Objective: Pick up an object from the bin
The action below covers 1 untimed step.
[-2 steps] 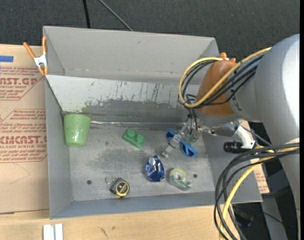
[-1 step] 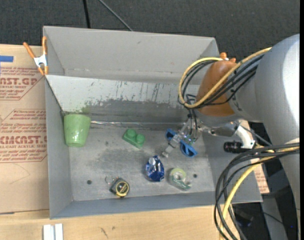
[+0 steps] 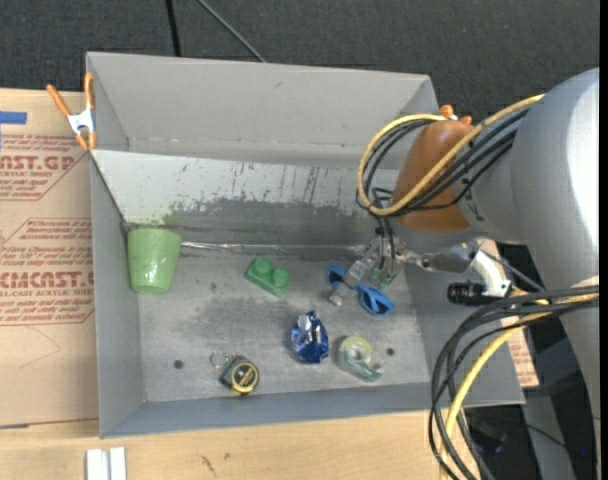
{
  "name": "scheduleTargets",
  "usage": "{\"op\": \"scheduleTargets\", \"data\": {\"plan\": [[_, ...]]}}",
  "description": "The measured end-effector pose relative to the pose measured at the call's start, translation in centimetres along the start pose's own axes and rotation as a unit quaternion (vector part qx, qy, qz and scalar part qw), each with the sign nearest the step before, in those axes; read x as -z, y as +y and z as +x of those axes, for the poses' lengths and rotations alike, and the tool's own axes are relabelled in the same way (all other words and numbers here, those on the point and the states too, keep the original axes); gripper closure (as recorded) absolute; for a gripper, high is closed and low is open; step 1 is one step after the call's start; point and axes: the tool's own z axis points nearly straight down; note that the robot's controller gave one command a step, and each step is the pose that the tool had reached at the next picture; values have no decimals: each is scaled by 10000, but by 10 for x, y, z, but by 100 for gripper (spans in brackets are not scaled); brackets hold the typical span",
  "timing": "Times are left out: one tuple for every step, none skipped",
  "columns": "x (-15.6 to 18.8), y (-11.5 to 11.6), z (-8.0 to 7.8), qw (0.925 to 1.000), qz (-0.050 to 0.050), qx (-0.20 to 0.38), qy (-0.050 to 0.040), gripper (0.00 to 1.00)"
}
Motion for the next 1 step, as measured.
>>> {"op": "scheduleTargets", "data": {"plan": [[68, 2, -1, 10000, -28, 8, -18, 100]]}}
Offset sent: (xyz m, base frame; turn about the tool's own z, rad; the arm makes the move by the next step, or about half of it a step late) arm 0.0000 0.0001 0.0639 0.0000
